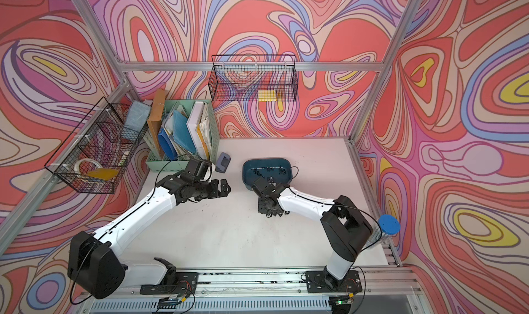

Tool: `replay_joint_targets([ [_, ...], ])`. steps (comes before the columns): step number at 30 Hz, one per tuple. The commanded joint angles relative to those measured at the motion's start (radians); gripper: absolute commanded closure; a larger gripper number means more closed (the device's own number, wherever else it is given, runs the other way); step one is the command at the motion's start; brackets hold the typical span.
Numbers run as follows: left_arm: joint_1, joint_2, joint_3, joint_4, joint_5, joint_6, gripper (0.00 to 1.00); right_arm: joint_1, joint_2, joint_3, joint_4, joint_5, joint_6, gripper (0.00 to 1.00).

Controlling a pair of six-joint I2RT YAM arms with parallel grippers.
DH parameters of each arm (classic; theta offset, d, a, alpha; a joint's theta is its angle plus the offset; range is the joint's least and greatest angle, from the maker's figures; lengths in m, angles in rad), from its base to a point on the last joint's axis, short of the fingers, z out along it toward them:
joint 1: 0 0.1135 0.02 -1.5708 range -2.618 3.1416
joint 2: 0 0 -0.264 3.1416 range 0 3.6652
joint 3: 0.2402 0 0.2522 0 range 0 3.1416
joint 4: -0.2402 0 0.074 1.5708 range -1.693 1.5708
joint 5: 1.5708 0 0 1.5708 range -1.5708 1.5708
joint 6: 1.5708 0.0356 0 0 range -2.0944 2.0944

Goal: Take out the wing nut from the storage box
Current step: Place the wing nut at the center of the board, then pick up the wing nut from the storage box.

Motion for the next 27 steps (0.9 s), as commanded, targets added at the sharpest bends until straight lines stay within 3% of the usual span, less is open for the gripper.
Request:
replay_joint_targets([
  [1, 0.006, 0.026, 0.045, 0.007, 0.011, 0.002, 0.01, 0.002, -0.034, 0.083, -0.035, 0.081, -0.083, 0.57],
  [4, 0.006, 0.051, 0.07, 0.002, 0.011, 0.007, 0.01, -0.014, -0.019, 0.142, -0.031, 0.093, -0.133, 0.54],
  [11, 0.005, 0.088, 0.119, -0.011, -0.007, 0.022, 0.01, -0.104, 0.072, 0.274, -0.011, 0.061, -0.219, 0.31],
  [22, 0.005, 0.158, 0.176, -0.018, -0.084, 0.04, 0.01, -0.236, 0.228, 0.4, 0.046, -0.023, -0.275, 0.21],
  [24, 0.005, 0.166, 0.176, -0.002, -0.094, 0.049, 0.01, -0.251, 0.251, 0.411, 0.054, -0.032, -0.277, 0.13],
  [27, 0.004, 0.176, 0.178, 0.022, -0.107, 0.063, 0.01, -0.271, 0.282, 0.429, 0.065, -0.046, -0.285, 0.13],
])
